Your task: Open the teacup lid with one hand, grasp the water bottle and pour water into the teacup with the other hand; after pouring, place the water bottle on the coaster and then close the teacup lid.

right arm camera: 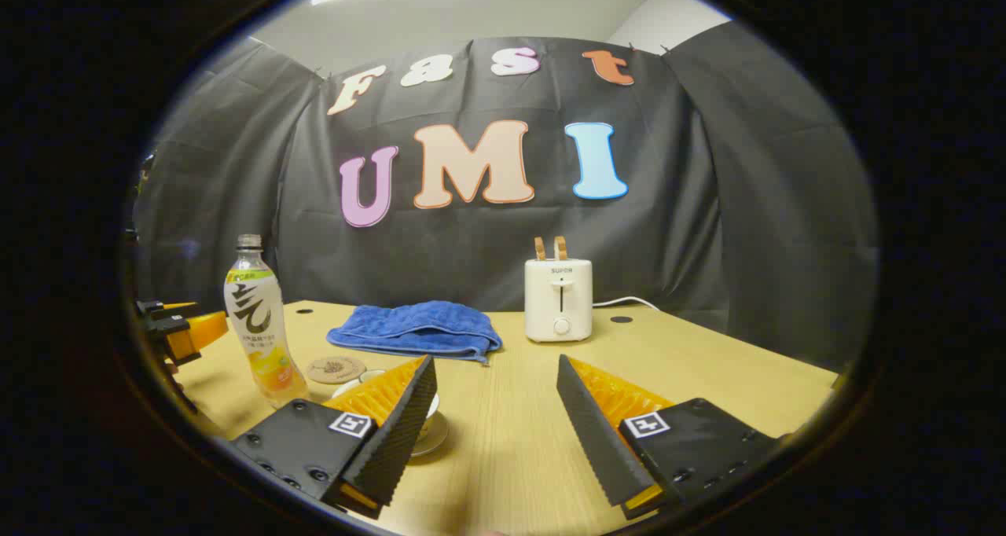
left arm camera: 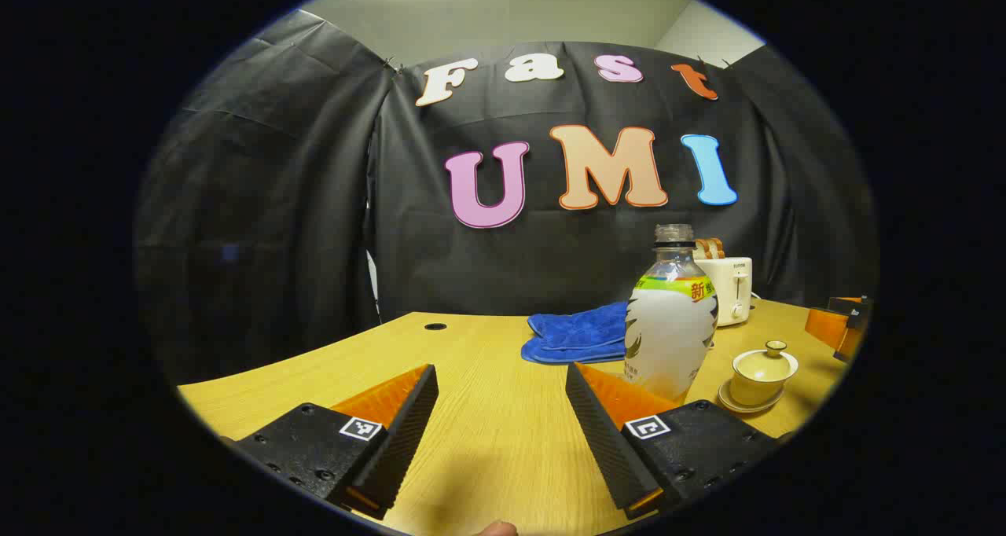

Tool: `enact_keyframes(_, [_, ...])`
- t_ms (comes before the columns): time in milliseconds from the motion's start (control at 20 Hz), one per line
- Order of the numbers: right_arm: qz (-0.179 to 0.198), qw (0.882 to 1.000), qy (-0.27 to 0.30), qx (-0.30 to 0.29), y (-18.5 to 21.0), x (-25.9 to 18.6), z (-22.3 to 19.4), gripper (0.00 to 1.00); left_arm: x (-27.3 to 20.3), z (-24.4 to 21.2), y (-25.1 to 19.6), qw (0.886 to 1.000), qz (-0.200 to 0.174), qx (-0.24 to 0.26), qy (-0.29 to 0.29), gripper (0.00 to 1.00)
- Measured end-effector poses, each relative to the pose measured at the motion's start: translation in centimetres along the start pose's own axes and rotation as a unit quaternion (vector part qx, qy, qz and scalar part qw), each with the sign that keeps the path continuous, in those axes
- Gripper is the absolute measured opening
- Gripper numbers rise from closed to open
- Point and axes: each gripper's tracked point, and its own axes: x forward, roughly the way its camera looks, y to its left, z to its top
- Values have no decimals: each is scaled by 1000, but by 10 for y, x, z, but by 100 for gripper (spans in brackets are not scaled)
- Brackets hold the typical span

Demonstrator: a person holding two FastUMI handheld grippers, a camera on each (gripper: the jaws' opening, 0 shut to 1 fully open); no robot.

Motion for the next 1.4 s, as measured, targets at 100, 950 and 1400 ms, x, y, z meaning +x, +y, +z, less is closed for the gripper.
enact_keyframes(100, [0, 1000, 0, 0, 0, 1, 0, 100, 0, 0, 1, 1000, 2, 0, 1, 96])
enact_keyframes(950, [-6, 1000, -1, 0, -1, 0, 0, 96, 0, 0, 2, 1000, 8, -1, 0, 96])
enact_keyframes(1400, [1, 1000, -1, 1, 2, 2, 0, 96, 0, -1, 2, 1000, 8, -1, 0, 96])
